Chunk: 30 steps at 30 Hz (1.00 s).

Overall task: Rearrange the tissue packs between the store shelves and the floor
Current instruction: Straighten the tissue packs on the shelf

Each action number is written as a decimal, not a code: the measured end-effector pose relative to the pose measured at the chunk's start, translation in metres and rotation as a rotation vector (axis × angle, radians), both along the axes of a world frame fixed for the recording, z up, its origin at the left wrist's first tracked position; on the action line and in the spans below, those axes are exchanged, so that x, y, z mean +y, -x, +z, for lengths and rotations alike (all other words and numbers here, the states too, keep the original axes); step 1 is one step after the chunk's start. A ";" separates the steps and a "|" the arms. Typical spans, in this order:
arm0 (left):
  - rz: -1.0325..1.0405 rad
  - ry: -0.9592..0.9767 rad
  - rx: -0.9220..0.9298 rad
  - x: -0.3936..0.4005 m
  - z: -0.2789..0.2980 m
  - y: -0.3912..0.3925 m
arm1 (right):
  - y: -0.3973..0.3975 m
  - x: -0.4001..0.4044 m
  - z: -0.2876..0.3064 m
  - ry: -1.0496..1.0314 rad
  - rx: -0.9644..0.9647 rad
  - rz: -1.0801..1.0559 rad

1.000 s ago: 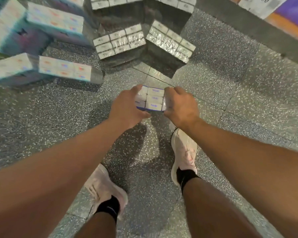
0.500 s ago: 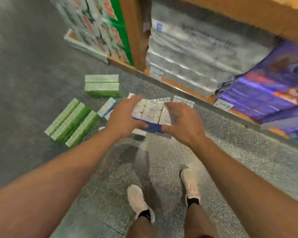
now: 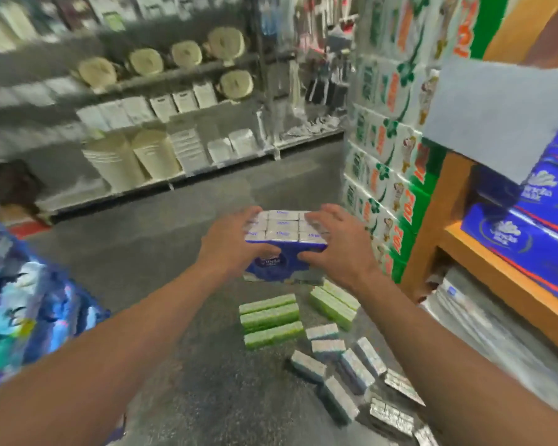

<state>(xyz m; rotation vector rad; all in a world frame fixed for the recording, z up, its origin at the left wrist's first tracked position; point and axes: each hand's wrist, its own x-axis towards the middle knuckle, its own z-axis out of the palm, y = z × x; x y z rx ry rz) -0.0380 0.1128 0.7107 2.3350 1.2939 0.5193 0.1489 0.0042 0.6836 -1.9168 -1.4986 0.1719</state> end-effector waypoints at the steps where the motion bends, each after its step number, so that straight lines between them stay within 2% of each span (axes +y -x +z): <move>1: 0.064 -0.026 -0.029 -0.003 0.018 0.022 | 0.015 0.011 0.019 -0.026 -0.019 0.060; 3: 0.170 -0.078 -0.059 -0.010 0.051 0.069 | 0.050 0.031 0.052 -0.077 -0.055 0.178; 7: 0.400 -0.202 0.036 -0.035 0.107 0.177 | 0.145 0.059 0.106 -0.187 -0.100 0.441; 13: 0.778 -0.363 0.007 -0.123 0.145 0.351 | 0.330 0.051 0.152 -0.331 -0.081 0.797; 21: 1.245 -0.400 0.091 -0.274 0.150 0.583 | 0.612 -0.031 0.160 -0.432 0.055 1.187; 30: 1.568 -0.542 0.147 -0.420 0.150 0.789 | 0.878 -0.147 0.155 -0.564 0.152 1.449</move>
